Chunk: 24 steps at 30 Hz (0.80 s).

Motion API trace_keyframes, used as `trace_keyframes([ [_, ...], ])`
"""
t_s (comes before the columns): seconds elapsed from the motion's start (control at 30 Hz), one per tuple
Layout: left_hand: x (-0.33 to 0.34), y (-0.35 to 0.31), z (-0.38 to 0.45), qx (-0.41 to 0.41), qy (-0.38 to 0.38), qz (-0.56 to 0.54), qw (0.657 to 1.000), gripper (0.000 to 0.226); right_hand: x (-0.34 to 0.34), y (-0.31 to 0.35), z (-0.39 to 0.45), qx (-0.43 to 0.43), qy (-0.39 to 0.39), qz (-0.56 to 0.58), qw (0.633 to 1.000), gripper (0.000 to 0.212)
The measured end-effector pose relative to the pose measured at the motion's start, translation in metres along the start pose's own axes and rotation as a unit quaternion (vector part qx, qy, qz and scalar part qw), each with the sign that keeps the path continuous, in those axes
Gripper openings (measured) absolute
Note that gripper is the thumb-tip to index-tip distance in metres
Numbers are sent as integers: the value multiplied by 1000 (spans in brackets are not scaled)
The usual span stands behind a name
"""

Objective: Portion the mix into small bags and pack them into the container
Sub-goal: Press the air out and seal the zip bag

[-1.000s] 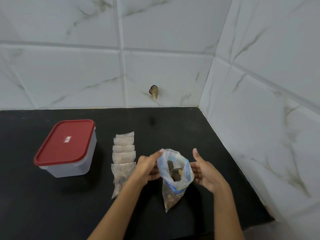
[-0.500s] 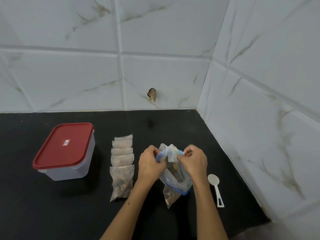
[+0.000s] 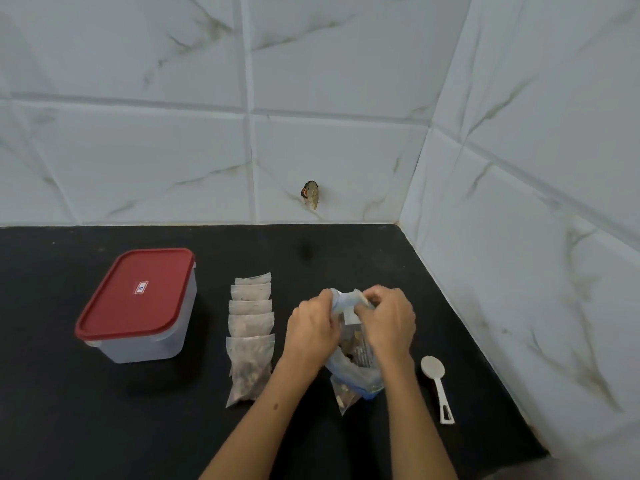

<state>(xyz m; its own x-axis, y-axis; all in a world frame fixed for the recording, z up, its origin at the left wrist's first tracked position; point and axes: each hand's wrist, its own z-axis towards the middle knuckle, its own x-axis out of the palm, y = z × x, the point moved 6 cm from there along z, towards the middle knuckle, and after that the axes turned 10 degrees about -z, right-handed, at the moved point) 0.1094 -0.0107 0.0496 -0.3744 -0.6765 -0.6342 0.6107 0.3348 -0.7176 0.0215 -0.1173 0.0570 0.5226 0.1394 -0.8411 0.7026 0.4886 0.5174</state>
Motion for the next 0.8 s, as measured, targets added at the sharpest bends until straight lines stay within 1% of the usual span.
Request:
trace_keyframes([
  [0.03,2,2,0,-4,-2,-28,1000,23,-1,7,-4,-15,-28,-31,999,10],
  [0.07,3,6,0,-18,-8,-76,997,24,1,12,-8,-29,-40,-44,998,10],
  [0.13,3,13,1,-66,4,-159,985,24,5,13,-11,-43,-26,-31,998,11],
  [0.2,6,20,2,-104,34,-217,970,29,8,7,-9,-28,24,11,999,14],
  [0.27,7,21,4,-84,46,-215,972,18,11,1,-3,-4,103,71,992,17],
  [0.33,9,22,5,-64,52,-195,977,11,12,0,2,13,177,145,973,20],
  [0.37,10,24,5,-59,49,-189,979,12,11,0,4,7,197,167,966,17],
  [0.4,10,23,6,-53,42,-195,978,11,8,1,5,-10,201,175,964,11],
  [0.47,8,20,8,-58,46,-242,968,13,2,3,6,-43,180,173,967,4],
  [0.57,14,21,12,-112,114,-288,944,30,0,4,7,-53,138,171,974,11],
  [0.63,23,25,13,-165,161,-305,924,44,1,4,7,-58,89,121,987,12],
  [0.7,33,26,14,-194,199,-310,909,56,-1,7,1,-77,17,54,995,10],
  [0.73,35,26,14,-207,208,-312,903,54,-2,8,-2,-85,-12,39,996,10],
  [0.77,36,28,14,-219,212,-314,899,48,-3,8,-5,-90,-26,40,995,9],
  [0.8,36,30,15,-224,213,-320,895,41,-4,7,-6,-88,-21,50,995,11],
])
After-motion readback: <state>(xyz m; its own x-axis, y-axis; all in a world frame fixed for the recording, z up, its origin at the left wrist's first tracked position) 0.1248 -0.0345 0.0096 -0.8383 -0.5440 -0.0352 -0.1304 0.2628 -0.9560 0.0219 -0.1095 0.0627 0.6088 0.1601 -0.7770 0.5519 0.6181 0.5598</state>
